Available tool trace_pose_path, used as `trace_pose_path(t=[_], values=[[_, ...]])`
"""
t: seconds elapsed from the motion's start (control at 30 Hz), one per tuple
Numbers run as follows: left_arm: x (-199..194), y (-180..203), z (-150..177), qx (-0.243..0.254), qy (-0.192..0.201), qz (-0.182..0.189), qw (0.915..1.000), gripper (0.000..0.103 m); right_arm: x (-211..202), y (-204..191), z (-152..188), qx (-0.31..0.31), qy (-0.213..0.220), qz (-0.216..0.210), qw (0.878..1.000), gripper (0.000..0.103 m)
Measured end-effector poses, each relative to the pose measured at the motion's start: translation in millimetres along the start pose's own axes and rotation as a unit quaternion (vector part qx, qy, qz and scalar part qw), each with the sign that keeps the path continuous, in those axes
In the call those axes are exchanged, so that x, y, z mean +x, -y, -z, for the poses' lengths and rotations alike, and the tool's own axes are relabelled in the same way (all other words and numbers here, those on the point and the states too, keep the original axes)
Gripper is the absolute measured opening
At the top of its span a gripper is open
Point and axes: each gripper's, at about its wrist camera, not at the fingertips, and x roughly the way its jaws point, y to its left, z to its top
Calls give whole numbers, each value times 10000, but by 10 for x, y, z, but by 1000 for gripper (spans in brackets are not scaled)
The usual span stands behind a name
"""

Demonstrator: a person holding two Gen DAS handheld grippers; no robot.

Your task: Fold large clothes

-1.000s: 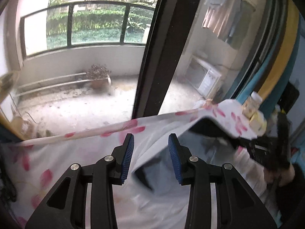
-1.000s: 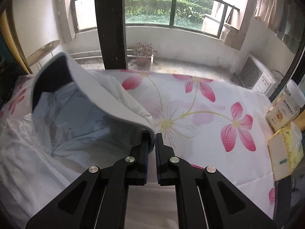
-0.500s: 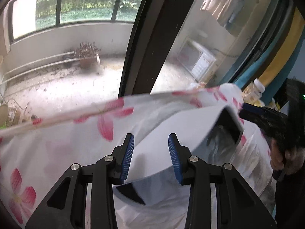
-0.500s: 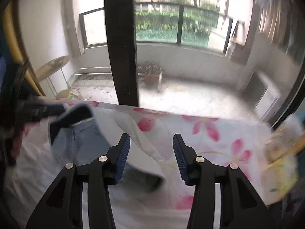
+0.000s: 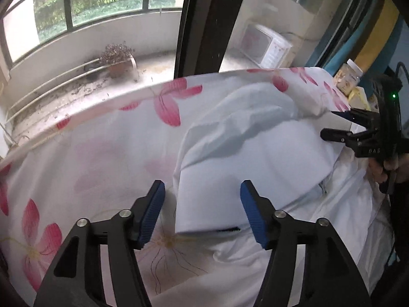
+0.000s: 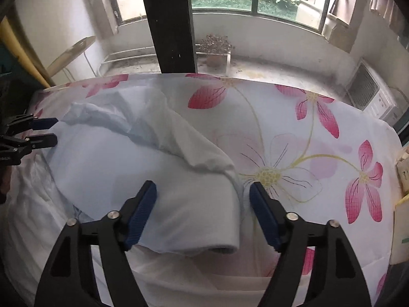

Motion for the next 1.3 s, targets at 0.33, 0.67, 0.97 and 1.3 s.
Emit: trace_pose_path(t=[0.33,0.67,0.97,1.3], values=[[38,279,-4,666,109,-459,9967,39,-127,-120,42,-580,421,-228,9972,19],[-453,578,96,1091,1246,-675,9839,15,-661,-144,182,-891,1969,-99,9763,16],[-527,890,406,1610,1648,-1230,9653,15,-628,-123,465,-1004,1683,-132,9805,20],[-807,958,662,1442,2179,-1088,9591,15,-886,-197,683,-1061,1862,-134,9767,20]])
